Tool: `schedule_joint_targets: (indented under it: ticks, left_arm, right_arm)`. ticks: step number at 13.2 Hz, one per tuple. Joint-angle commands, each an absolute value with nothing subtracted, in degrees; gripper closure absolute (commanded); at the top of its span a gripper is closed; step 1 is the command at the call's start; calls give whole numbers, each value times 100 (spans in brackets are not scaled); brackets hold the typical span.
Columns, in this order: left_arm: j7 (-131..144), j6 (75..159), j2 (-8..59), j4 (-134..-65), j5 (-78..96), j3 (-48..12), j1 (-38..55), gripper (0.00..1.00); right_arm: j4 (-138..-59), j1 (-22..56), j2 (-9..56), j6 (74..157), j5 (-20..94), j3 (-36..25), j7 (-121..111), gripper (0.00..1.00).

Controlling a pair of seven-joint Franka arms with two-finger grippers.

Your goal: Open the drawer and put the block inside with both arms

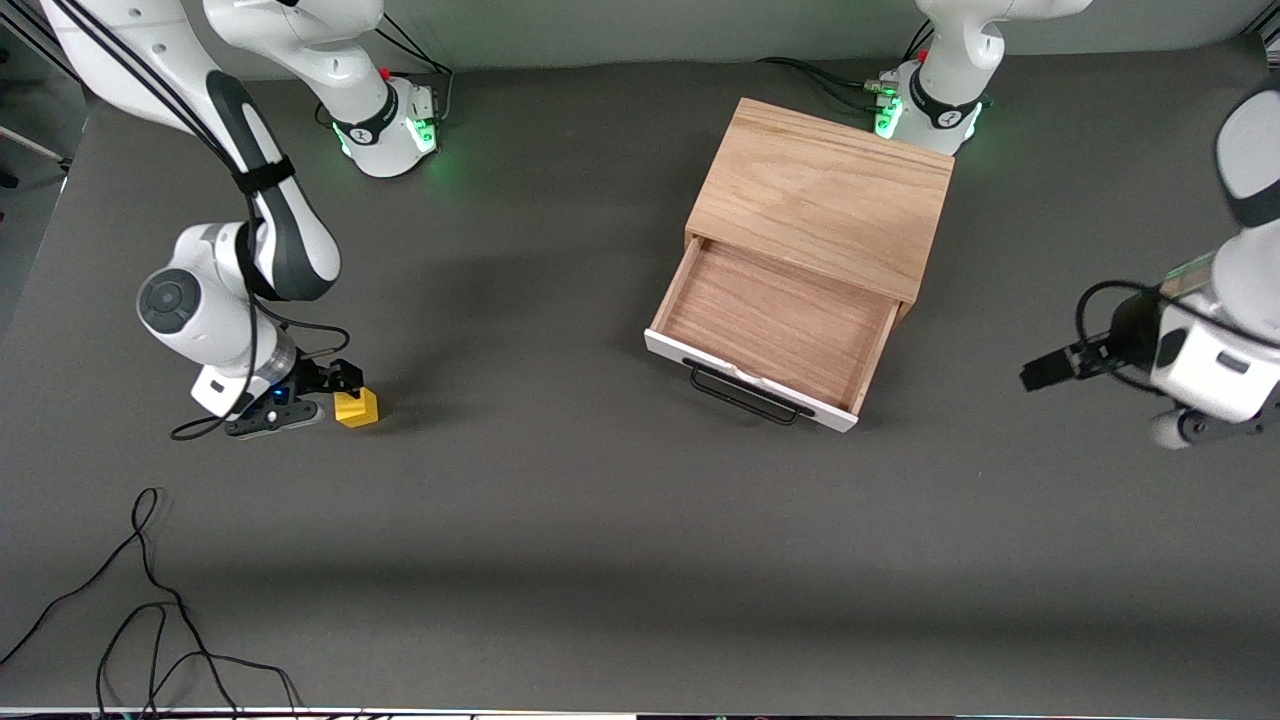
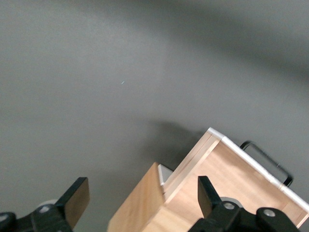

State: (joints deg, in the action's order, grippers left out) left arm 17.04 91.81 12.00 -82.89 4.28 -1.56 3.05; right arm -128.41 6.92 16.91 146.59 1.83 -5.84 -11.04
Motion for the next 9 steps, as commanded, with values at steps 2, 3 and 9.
schedule_joint_targets:
  ticks: [2,3,9]
  left_arm:
    - [609,9351,406,-9253,124,-123,308,0]
    - [389,9456,239,-9438,80,-123,229,0]
    - [8,9650,17,-9607,79,-123,202,0]
  right_arm:
    - [-12797,712,2091,15063,562,-606,-1397,0]
    - [-12797,712,2179,15151,562,-606,-1397,0]
    - [-12779,712,2285,15223,562,-589,-1406,29]
